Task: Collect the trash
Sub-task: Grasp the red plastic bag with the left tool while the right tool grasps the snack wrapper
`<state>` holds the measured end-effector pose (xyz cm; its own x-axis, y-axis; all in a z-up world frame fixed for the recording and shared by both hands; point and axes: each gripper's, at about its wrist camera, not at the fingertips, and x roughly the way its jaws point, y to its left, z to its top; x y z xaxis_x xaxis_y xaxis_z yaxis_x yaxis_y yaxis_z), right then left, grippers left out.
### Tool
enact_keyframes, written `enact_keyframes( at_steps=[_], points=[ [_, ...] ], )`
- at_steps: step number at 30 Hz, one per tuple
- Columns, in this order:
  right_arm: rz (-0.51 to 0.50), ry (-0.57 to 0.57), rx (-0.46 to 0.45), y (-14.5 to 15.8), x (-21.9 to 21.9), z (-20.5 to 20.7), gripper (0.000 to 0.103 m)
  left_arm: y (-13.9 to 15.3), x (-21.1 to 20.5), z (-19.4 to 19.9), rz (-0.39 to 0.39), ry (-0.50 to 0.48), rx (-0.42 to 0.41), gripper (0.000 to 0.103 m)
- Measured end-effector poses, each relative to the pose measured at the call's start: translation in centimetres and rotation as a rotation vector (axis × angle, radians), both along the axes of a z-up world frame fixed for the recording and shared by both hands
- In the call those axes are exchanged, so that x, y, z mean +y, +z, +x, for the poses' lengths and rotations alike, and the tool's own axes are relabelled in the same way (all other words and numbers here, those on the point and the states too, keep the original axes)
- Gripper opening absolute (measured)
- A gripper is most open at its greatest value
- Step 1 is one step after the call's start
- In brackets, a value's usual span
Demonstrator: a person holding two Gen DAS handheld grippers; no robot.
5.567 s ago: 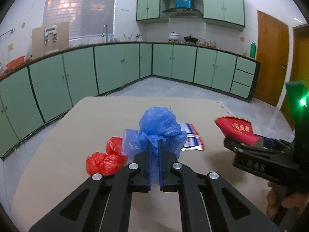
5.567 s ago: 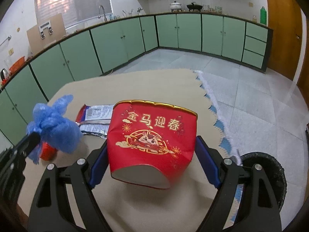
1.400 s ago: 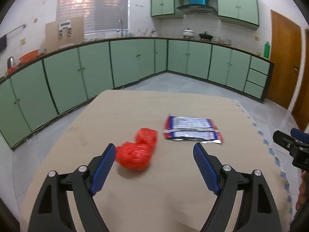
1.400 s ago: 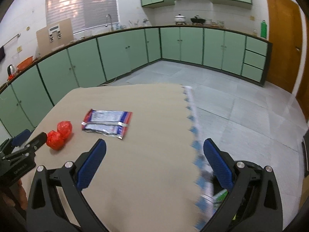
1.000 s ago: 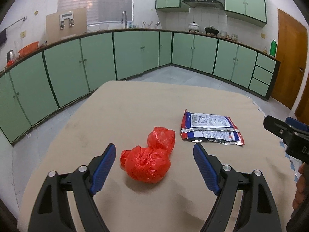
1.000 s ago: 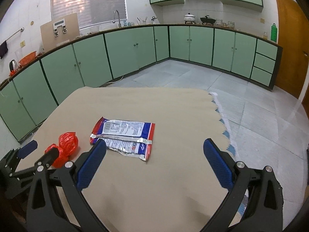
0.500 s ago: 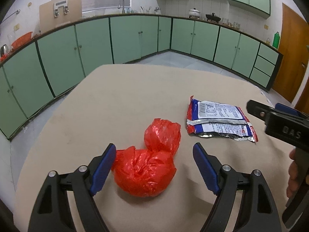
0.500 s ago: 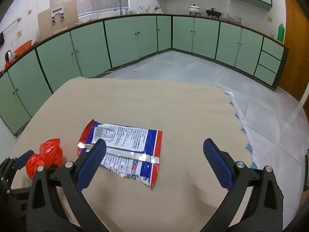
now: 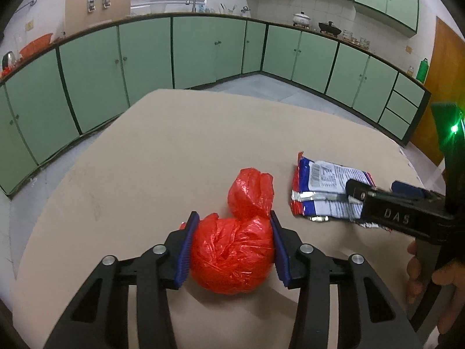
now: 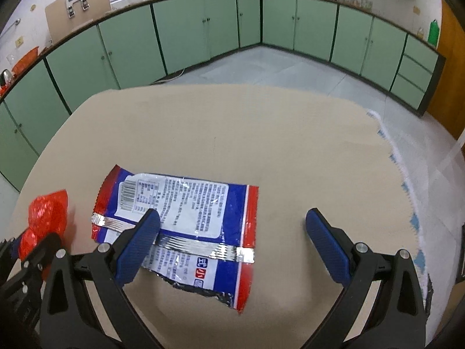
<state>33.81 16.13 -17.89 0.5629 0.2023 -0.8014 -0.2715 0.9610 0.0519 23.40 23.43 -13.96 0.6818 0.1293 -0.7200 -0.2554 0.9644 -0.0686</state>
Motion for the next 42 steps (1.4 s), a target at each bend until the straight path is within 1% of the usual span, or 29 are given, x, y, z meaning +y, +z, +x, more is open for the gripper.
enact_keyframes(
  at_steps=[4,8,9,11,12,14,15,16,17,20,23,31,33,34,35,42],
  points=[
    [-0.023,0.007,0.006,-0.2,0.6,0.1,0.096,-0.2,-0.2,0.5,-0.001,0.007,0.011,0.046],
    [-0.029,0.037,-0.007,0.2,1.4,0.4,0.080,-0.2,-0.3,0.5,-0.001,0.009,0.014,0.046],
    [-0.030,0.041,-0.010,0.3,1.5,0.4,0.078,-0.3,-0.3,0.6,-0.001,0.009,0.017,0.046],
    [-0.028,0.050,-0.018,0.4,1.6,0.2,0.066,-0.3,-0.3,0.8,0.000,0.008,0.019,0.046],
    [-0.025,0.056,-0.021,0.4,1.5,0.2,0.062,-0.3,-0.3,0.9,0.002,0.008,0.019,0.046],
    [-0.028,0.059,-0.030,0.5,1.6,-0.1,0.051,-0.2,-0.3,1.2,0.007,0.008,0.022,0.046],
    [-0.027,0.054,-0.032,0.6,1.5,-0.2,0.047,-0.3,-0.3,1.2,0.009,0.008,0.023,0.046],
    [-0.018,0.048,-0.035,0.6,1.3,-0.2,0.035,-0.3,-0.4,1.2,0.011,0.008,0.024,0.046],
    [-0.010,0.045,-0.036,0.6,0.9,-0.2,0.025,-0.3,-0.4,1.3,0.013,0.008,0.026,0.047],
    [0.032,0.051,-0.032,0.8,0.1,-0.3,0.018,-0.3,-0.6,1.3,0.018,0.008,0.030,0.047],
    [0.060,0.062,-0.036,1.1,-0.3,-0.5,0.013,-0.3,-0.7,1.3,0.016,0.009,0.028,0.047],
    [0.109,0.043,-0.061,2.8,-2.3,-2.5,0.010,0.3,-1.7,0.3,0.024,0.001,-0.002,0.045],
    [0.112,0.038,-0.069,3.5,-2.6,-2.4,0.010,0.5,-2.4,-0.1,0.023,-0.011,-0.012,0.044],
    [0.111,0.033,-0.083,4.3,-3.3,-3.0,0.010,0.7,-2.6,-0.3,0.021,-0.016,-0.015,0.044],
    [0.111,0.033,-0.083,4.3,-3.3,-3.0,0.009,0.8,-2.8,-0.4,0.019,-0.021,-0.019,0.043],
    [0.114,0.016,-0.154,7.8,-6.6,-6.5,0.007,3.2,-4.9,-2.3,0.012,-0.067,-0.067,0.042]
  ],
)
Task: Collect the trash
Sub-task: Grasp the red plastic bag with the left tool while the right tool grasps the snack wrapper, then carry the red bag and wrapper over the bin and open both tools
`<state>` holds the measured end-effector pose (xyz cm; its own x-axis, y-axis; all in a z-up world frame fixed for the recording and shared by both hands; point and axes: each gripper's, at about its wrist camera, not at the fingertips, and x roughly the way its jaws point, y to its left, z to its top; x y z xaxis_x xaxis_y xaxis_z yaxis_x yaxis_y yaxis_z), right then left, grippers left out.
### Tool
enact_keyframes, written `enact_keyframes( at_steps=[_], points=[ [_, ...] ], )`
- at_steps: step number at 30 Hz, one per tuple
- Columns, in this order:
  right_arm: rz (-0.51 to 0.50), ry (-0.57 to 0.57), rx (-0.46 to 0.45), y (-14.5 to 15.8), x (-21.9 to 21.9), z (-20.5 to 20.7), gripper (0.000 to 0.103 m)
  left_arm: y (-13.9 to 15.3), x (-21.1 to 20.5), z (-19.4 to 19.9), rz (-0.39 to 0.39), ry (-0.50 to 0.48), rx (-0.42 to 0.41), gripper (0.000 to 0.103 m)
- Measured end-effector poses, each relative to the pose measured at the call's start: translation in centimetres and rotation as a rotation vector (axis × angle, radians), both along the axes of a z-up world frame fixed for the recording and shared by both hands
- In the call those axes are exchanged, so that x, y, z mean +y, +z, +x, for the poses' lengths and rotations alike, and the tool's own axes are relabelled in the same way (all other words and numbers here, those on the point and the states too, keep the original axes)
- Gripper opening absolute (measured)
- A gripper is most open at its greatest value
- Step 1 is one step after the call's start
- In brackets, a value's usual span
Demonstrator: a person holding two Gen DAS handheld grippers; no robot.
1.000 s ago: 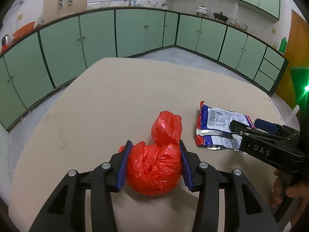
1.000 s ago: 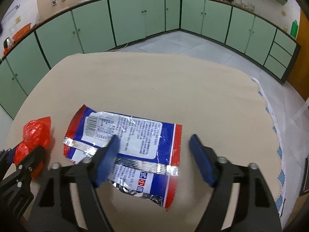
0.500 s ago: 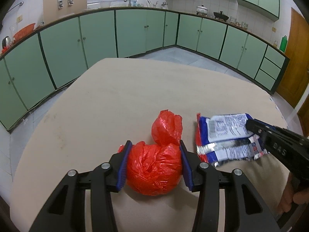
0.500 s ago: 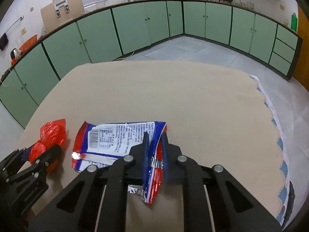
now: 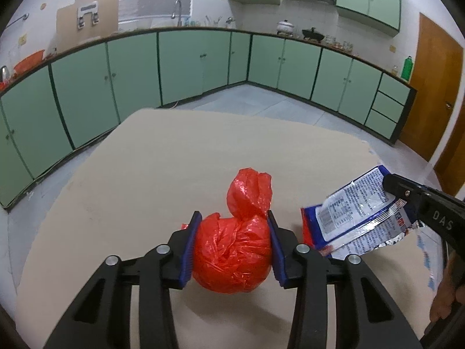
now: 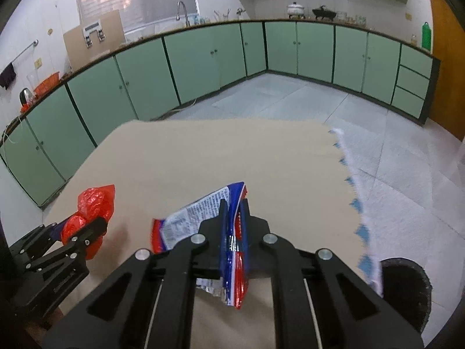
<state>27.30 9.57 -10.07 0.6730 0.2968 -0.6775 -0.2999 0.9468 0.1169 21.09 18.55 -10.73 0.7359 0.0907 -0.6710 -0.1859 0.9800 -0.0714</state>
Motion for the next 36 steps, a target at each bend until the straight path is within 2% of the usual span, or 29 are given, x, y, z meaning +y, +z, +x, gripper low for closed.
enact_keyframes(
  at_steps=[7,21,36],
  points=[
    [0.009,0.004,-0.025,1.8,-2.6,-2.6,0.005,2.5,-2.6,-1.8,-0.008,-0.052,-0.032,0.042],
    [0.037,-0.026,-0.060,4.0,-6.8,-7.1,0.005,4.7,-7.3,-3.9,-0.015,-0.135,-0.056,0.042],
    [0.026,-0.144,-0.113,6.0,-14.9,-11.5,0.005,7.4,-15.3,-5.4,-0.014,-0.266,-0.120,0.042]
  ],
)
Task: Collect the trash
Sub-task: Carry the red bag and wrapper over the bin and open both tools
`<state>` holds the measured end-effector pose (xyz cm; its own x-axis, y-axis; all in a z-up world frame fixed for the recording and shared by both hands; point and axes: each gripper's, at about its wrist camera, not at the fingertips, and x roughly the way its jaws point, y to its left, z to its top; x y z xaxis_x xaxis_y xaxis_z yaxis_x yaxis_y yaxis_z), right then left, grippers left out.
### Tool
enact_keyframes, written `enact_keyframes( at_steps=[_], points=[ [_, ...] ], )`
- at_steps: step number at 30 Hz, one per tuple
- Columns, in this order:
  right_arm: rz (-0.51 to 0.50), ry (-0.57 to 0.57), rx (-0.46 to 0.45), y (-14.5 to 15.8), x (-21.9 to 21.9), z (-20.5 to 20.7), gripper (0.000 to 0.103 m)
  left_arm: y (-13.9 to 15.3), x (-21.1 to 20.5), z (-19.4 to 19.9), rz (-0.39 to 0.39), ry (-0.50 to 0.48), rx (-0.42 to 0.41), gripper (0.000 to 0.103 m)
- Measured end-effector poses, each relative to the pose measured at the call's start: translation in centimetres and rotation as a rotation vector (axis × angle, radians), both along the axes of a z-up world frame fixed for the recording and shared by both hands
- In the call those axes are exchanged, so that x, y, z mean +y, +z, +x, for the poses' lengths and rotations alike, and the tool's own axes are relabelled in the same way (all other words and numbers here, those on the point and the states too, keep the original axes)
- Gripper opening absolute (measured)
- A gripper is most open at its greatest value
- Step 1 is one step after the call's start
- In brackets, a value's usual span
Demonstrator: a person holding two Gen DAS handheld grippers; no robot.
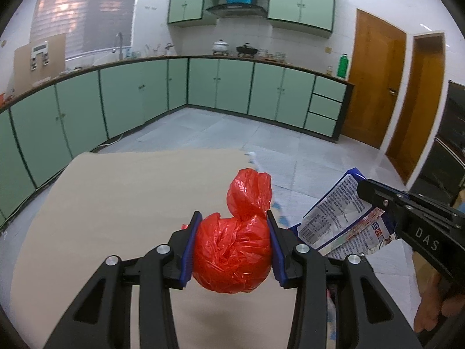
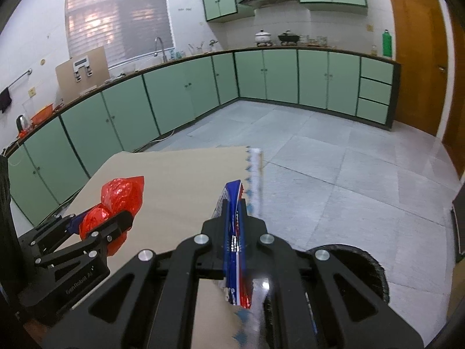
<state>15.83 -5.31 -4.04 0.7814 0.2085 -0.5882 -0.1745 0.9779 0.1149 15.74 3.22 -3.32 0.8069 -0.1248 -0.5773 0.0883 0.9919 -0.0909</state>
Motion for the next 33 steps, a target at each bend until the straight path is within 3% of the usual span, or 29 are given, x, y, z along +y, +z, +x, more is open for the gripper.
enact_keyframes(
  at_steps=[16,24,33],
  points=[
    [-0.011,-0.224,0.017,-2.0,-13.8,-5.0,0.005,-1.0,-13.5,-0.2,-0.010,-0.224,0.005,0.042],
    [0.002,-0.295,0.059,-5.1,-18.8,-5.8,0.005,-3.5,-19.6,0.2,0.009,-0.298,0.023,0.042],
    [0.035,-0.328,0.115,-8.9,-22.1,-4.8,0.005,-7.2,-23.2,1.1,0.021,-0.331,0.060,0.042]
  ],
)
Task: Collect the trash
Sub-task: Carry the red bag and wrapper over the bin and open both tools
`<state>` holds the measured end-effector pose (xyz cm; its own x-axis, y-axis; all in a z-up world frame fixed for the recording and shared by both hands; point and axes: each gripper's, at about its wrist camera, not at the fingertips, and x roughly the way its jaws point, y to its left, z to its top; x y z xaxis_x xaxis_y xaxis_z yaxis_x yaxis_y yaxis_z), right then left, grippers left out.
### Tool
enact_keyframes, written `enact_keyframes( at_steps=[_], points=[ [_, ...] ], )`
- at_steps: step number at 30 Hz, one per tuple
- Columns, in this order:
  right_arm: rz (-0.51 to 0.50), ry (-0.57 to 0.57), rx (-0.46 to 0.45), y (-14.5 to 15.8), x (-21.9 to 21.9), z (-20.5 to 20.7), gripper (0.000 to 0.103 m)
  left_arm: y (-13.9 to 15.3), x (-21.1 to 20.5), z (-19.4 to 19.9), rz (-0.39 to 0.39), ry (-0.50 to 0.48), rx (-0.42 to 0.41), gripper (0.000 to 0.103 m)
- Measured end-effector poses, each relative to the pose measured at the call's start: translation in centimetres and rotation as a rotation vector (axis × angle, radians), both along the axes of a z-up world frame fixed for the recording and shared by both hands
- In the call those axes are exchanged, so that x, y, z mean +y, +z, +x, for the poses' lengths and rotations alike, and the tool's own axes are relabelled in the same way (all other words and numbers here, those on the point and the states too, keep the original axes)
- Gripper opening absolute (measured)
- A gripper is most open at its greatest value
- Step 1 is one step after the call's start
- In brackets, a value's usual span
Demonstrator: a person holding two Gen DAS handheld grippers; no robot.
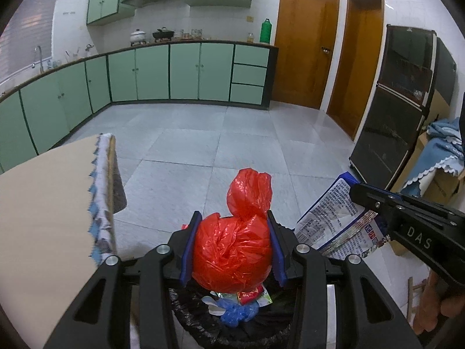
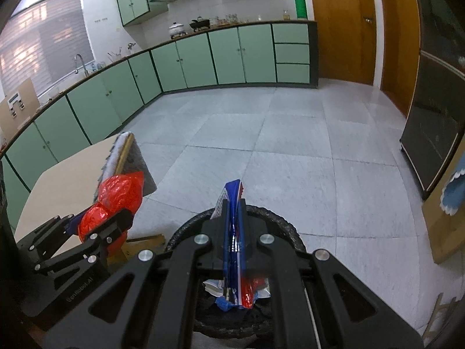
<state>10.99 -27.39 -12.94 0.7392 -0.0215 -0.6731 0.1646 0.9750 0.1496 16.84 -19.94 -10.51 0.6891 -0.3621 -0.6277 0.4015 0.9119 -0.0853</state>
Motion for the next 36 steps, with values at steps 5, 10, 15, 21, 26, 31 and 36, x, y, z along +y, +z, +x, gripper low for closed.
enact_keyframes(
  at_steps=[5,10,15,21,26,31,36],
  points=[
    [0.008,0.004,0.038,-1.8,-0.9,1.7,0.005,-1.5,-0.8,0.9,0.004,0.011,0.020,0.043],
    [0.012,0.021,0.077,-3.4,-0.8,3.1,0.009,-2.6,-1.4,1.9,0.014,0.003,0.049,0.046],
    [-0.001,0.018,0.099,-4.2,-0.8,4.0,0.019,-3.0,-1.4,2.6,0.012,0.001,0.066,0.051],
    [-0.012,0.001,0.120,-4.9,-1.1,4.4,0.020,-3.4,-1.0,3.1,0.003,0.003,0.083,0.065],
    [-0.013,-0.004,0.128,-5.2,-1.1,4.4,0.032,-2.9,-0.4,3.2,-0.007,0.009,0.080,0.067],
    [-0.005,-0.007,0.114,-4.6,-1.0,3.9,0.039,-1.8,0.7,3.1,-0.021,0.024,0.060,0.068],
    [-0.026,-0.011,0.086,-3.0,-0.1,2.9,0.072,0.1,2.5,2.3,-0.037,0.046,0.030,0.077]
  ],
)
